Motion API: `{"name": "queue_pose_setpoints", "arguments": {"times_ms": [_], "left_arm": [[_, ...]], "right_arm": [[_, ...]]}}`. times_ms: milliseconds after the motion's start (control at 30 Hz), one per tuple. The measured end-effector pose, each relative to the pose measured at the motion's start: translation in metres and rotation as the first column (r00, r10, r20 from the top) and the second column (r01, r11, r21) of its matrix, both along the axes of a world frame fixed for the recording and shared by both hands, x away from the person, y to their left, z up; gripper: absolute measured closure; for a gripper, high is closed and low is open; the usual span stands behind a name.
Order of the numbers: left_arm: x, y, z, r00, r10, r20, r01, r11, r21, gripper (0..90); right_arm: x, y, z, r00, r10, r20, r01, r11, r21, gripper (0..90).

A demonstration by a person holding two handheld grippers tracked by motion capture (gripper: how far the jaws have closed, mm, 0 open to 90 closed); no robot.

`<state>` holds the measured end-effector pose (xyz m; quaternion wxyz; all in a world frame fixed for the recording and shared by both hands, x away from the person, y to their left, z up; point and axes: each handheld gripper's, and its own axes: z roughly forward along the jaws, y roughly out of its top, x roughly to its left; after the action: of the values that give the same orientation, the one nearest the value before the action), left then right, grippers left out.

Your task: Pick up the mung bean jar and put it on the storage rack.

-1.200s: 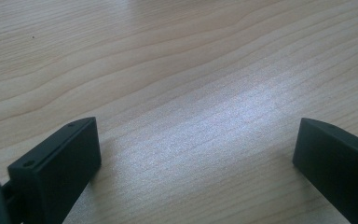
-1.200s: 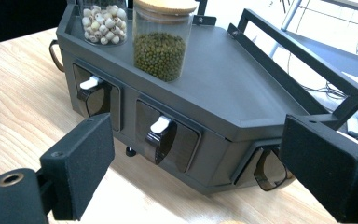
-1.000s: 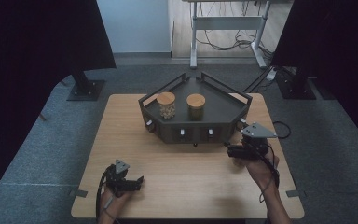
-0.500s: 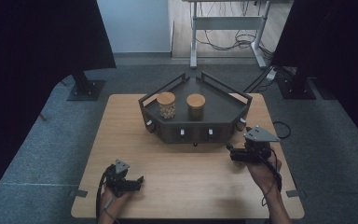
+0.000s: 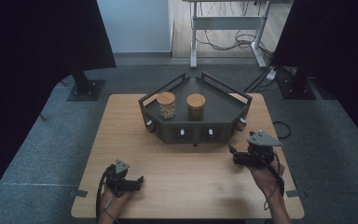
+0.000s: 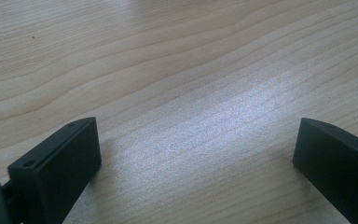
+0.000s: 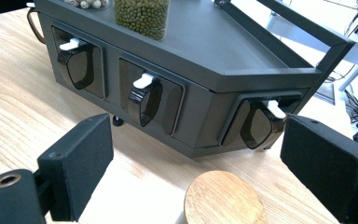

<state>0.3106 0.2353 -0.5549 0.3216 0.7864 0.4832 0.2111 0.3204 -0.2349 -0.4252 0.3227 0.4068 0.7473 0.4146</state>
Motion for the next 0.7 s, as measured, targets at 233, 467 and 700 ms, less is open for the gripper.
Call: {"name": "queue_pose_setpoints", "arguments": {"times_ms": [233,467,700], "left_arm": [[0.000,0.000,0.000,1.0000,0.000,0.000,0.000,1.0000,0.000,0.5],[0.000,0.000,0.000,1.0000,-0.001,-0.001,0.001,1.0000,0.002,0.5],[0.000,0.000,0.000,1.0000,-0.001,-0.001,0.001,1.0000,0.002,0.6]], "right_arm": [[-0.003,-0.003,-0.006,1.0000,-0.009,0.001,0.009,1.000,-0.010,8.7],[-0.005,-0.005,-0.015,0.9998,-0.017,-0.008,0.017,1.000,-0.017,8.7],[-0.007,-0.009,-0.022,0.9995,-0.026,-0.016,0.026,0.999,-0.020,8.7]]}}
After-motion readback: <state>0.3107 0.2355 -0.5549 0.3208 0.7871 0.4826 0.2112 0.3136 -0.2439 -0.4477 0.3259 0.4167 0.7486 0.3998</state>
